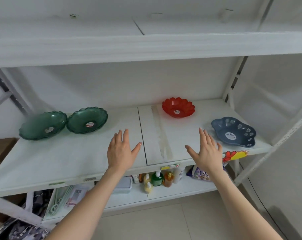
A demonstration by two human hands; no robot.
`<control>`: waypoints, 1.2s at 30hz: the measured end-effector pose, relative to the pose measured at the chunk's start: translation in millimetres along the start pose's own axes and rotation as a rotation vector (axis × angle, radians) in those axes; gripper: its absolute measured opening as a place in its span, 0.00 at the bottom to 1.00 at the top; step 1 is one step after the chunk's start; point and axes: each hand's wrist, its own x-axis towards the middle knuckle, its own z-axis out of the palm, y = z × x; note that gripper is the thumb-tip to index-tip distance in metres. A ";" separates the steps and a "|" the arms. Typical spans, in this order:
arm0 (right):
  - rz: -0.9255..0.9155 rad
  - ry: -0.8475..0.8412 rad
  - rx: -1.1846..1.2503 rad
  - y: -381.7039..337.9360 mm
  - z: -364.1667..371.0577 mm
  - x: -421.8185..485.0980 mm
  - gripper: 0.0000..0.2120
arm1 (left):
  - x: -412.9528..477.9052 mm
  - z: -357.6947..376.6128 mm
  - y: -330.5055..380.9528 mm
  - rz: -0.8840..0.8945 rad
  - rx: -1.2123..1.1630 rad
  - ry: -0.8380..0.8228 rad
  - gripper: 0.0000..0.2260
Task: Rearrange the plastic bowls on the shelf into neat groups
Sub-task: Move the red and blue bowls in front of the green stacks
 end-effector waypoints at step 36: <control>0.208 -0.209 0.137 371.0 81.8 189.1 0.39 | 167.4 245.5 261.7 -0.268 0.137 0.080 0.33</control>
